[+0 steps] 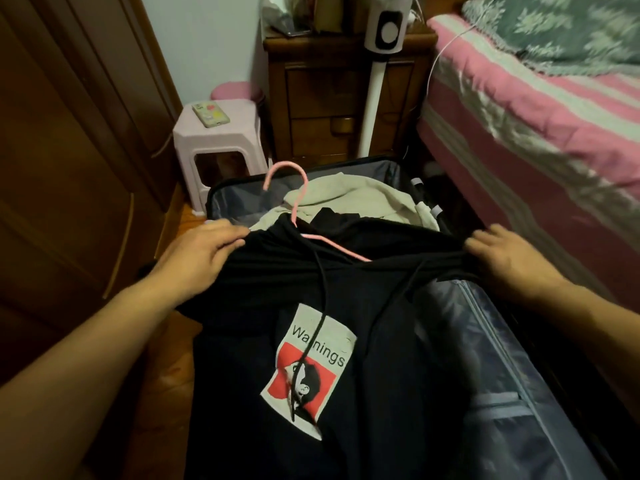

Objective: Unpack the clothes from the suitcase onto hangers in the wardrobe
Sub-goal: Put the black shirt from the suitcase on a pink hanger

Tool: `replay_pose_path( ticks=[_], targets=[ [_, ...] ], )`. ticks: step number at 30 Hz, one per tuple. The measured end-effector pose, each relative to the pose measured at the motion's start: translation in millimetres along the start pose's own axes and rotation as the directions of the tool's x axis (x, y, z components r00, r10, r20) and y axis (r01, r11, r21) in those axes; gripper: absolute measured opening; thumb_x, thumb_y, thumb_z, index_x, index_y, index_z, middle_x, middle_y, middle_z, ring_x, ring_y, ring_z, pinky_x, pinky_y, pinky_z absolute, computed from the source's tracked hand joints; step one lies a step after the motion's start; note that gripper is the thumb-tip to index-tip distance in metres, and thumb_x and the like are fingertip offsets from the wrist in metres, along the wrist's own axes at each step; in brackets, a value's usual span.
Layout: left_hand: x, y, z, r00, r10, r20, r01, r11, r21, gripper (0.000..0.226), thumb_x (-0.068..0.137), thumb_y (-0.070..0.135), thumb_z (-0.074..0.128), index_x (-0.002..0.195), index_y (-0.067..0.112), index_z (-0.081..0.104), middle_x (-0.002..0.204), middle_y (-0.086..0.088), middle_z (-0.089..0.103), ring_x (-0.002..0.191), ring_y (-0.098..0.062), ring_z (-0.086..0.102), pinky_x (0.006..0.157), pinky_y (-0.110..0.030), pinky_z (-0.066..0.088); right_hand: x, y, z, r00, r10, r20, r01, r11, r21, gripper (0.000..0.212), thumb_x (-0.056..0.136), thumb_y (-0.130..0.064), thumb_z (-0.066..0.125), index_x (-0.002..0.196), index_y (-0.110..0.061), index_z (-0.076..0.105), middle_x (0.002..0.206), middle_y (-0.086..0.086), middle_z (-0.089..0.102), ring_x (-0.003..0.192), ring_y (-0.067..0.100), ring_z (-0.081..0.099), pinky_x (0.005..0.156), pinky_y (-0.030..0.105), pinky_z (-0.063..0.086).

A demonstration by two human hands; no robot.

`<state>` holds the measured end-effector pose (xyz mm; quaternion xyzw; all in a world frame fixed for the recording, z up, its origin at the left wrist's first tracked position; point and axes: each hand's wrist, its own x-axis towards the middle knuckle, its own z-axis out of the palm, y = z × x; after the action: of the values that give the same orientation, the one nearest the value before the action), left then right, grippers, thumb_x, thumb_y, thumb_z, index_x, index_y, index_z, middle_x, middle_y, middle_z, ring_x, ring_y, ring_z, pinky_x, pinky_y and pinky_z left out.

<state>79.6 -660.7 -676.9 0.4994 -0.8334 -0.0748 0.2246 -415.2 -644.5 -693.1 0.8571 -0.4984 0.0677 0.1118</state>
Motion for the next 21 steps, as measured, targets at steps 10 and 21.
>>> replay_pose_path(
  ticks=[10,21],
  targets=[
    [22,42,10,0.962,0.145,0.23,-0.162,0.985,0.057,0.032,0.101,0.037,0.047,0.127,0.033,0.064,0.101,0.024,0.053,0.098,-0.006,0.056,0.082,-0.03,0.046,107,-50,-50,0.782,0.617,-0.089,-0.403,0.609,0.683,0.038,0.078,0.009,0.053,0.108,-0.014,0.058,0.115,0.013,0.058,0.105,0.028,0.054,0.087,0.036,0.044],
    [17,37,24,0.993,-0.101,0.063,0.098,0.993,0.061,0.023,0.104,0.032,0.042,0.116,0.025,0.061,0.108,0.011,0.058,0.098,-0.01,0.051,0.079,-0.032,0.039,23,-52,8,0.539,-0.141,0.831,-0.815,0.164,0.556,0.018,0.095,-0.029,0.062,0.085,-0.015,0.068,0.089,-0.004,0.074,0.091,0.015,0.067,0.09,0.03,0.048]
  ],
)
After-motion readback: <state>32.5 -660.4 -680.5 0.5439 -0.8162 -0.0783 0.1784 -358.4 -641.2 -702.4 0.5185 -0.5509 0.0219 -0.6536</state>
